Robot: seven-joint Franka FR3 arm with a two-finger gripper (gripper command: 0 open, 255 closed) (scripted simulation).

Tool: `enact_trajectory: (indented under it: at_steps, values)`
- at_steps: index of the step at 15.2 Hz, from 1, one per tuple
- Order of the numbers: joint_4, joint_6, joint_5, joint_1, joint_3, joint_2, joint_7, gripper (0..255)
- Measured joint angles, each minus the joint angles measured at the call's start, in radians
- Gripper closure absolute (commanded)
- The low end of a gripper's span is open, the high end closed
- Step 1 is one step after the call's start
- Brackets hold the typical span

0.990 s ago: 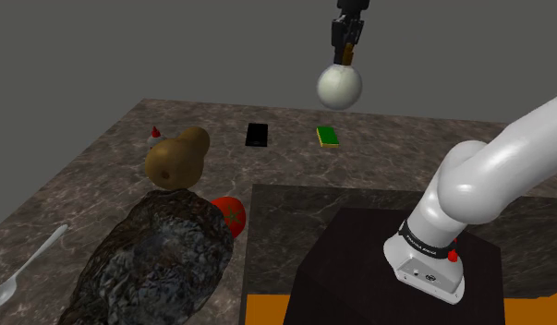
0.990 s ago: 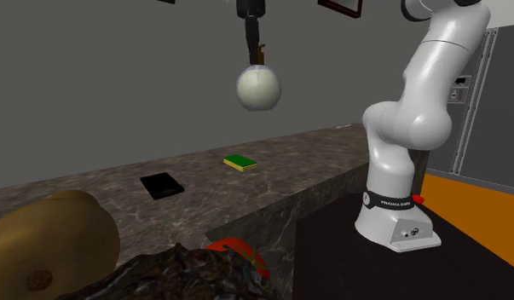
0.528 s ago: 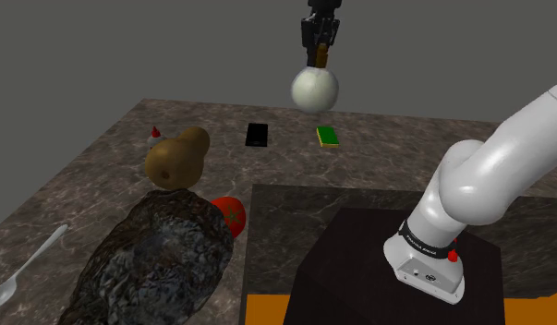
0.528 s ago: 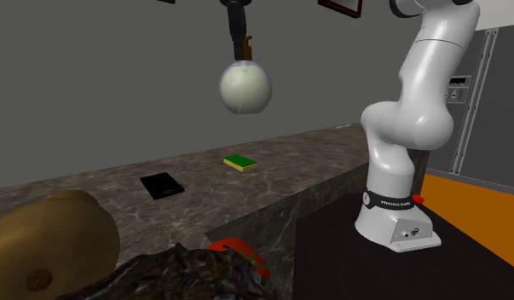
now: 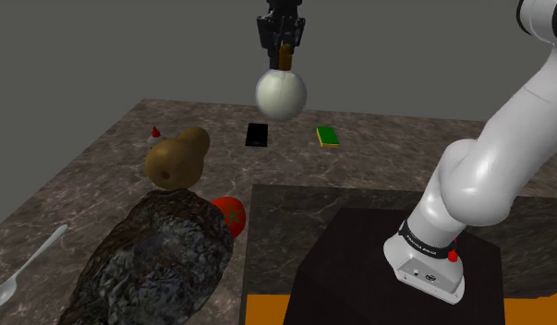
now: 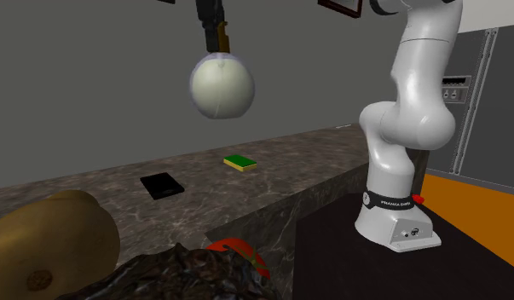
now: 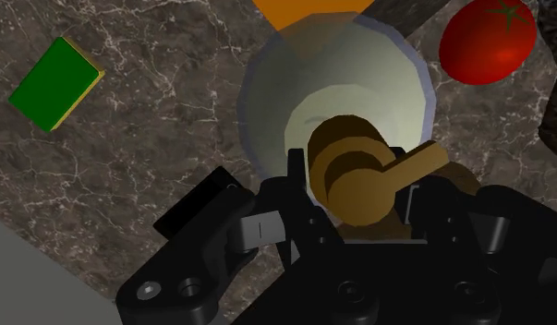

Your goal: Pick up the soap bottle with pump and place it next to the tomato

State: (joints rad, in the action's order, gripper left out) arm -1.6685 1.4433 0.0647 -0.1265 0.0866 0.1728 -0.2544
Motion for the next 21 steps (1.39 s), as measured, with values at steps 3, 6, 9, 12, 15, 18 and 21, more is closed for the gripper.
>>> enact_trajectory:
  at_steps: [3,6,9,12,15,18,21]
  values:
    - [0.068,0.004,0.002,-0.027,0.039,-0.069,-0.067,255]
    - [0.180,-0.009,-0.007,-0.056,0.075,-0.164,-0.132,255]
    - [0.291,-0.029,-0.021,-0.087,0.104,-0.254,-0.191,255]
    - [0.446,-0.070,-0.045,-0.131,0.132,-0.367,-0.258,255]
    - [0.467,-0.056,-0.053,-0.146,0.139,-0.402,-0.278,255]
    - [0.394,-0.002,-0.048,-0.142,0.139,-0.382,-0.275,255]
    - [0.328,0.046,-0.044,-0.139,0.138,-0.364,-0.271,255]
